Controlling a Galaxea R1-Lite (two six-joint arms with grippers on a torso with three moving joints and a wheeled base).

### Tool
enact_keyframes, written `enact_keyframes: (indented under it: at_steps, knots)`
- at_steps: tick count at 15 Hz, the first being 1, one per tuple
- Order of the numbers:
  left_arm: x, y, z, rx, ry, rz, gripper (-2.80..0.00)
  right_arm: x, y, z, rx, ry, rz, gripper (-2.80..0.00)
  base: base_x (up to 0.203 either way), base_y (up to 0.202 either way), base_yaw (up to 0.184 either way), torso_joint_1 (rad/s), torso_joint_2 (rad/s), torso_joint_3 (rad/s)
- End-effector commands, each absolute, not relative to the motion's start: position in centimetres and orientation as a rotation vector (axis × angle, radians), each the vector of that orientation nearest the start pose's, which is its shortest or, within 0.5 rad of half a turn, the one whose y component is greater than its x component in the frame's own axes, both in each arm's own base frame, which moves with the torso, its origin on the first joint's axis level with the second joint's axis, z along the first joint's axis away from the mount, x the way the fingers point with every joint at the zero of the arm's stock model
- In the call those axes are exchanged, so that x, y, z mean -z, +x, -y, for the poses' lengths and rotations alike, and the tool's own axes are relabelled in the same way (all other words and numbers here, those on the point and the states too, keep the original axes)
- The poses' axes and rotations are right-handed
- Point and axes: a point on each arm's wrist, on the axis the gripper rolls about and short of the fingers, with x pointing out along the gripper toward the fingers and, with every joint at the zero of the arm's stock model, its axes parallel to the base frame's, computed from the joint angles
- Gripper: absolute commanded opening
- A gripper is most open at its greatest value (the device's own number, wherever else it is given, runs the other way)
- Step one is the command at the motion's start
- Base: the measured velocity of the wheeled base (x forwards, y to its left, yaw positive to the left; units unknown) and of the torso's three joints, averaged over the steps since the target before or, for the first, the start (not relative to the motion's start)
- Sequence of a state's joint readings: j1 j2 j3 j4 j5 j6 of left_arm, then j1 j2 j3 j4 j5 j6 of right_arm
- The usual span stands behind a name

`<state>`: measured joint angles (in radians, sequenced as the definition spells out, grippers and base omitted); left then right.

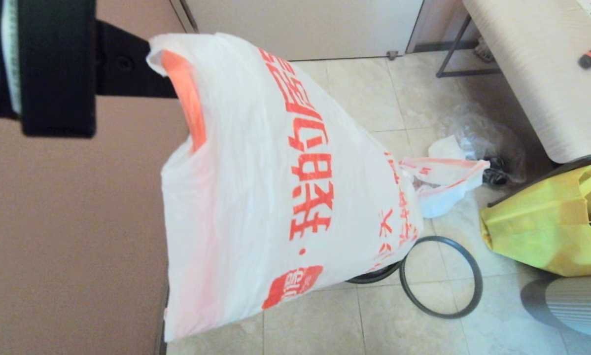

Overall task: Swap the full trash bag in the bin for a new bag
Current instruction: Put the new garbage bag on the trash can

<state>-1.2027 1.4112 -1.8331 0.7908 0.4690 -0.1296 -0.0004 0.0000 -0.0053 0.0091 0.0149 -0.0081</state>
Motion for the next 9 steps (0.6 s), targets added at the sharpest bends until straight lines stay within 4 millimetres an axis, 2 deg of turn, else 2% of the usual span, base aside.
enact_keyframes:
  at_steps: [1,3,6,9]
  knots:
    - [-39.1,7.5,17.4,0.723,0.18,-0.363,-2.8,-7.6,-2.3,0.0,-0.015,-0.009,-0.006,-2.8,0.0,0.0,0.0,0.0,0.0,0.0]
    - [-37.8,8.8,19.3,0.689,0.197,-0.429,-2.8,-7.6,-2.3,0.0,-0.015,-0.008,-0.006,-2.8,0.0,0.0,0.0,0.0,0.0,0.0]
    - [-36.3,12.1,21.5,0.592,0.193,-0.469,-2.8,-7.6,-2.3,0.0,-0.015,-0.008,-0.006,-2.8,0.0,0.0,0.0,0.0,0.0,0.0]
    - [-37.0,14.8,20.9,0.5,0.123,-0.414,-2.8,-7.6,-2.3,0.0,-0.015,-0.009,-0.006,-2.8,0.0,0.0,0.0,0.0,0.0,0.0]
